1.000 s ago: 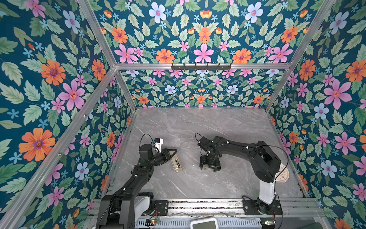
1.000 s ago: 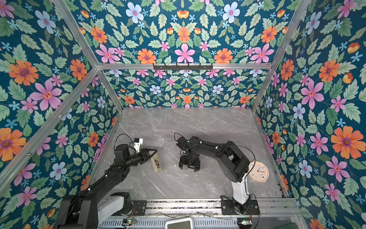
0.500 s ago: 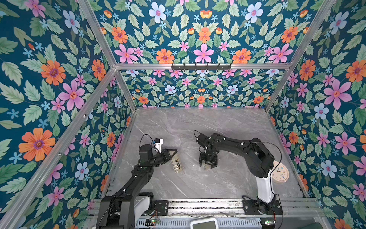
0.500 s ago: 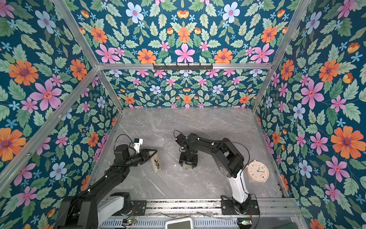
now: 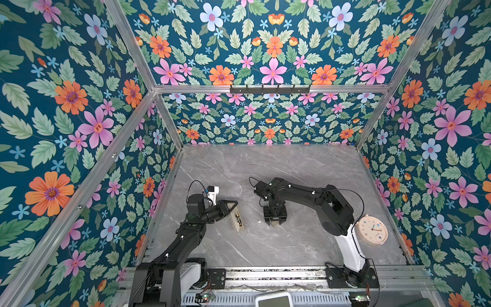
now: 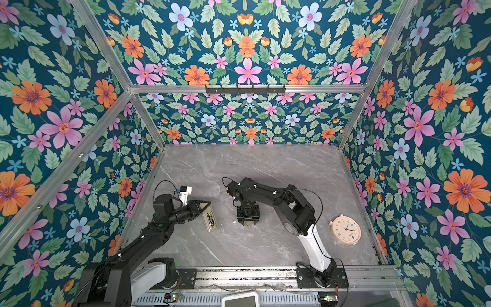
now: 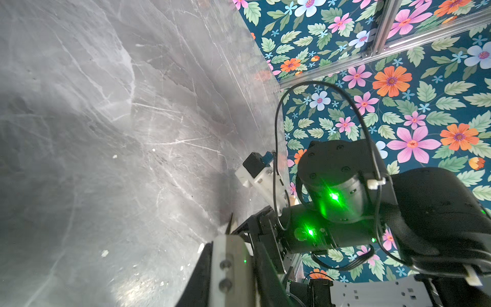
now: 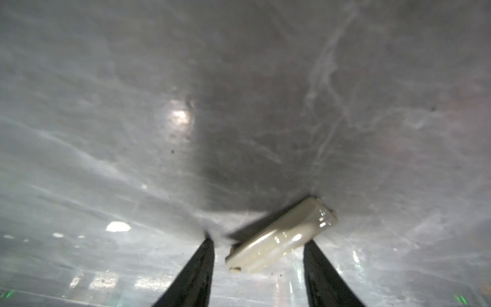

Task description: Load the batteries into the remote control

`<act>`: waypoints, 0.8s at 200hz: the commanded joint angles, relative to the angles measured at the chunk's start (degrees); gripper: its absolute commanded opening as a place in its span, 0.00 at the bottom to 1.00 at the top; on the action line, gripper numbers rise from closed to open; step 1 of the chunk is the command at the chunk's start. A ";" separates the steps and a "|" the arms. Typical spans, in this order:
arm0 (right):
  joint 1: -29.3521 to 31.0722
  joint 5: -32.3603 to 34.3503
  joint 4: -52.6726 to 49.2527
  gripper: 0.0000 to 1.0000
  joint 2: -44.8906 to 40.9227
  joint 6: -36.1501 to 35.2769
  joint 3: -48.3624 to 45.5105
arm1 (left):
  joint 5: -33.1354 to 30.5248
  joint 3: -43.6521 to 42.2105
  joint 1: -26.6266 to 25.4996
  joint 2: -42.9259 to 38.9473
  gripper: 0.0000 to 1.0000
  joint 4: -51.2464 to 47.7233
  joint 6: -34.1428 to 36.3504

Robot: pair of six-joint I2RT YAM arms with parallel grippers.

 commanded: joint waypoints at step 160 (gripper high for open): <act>-1.85 -2.80 3.77 0.63 3.90 -3.11 6.01 | 0.36 0.30 0.03 0.80 0.00 1.50 0.79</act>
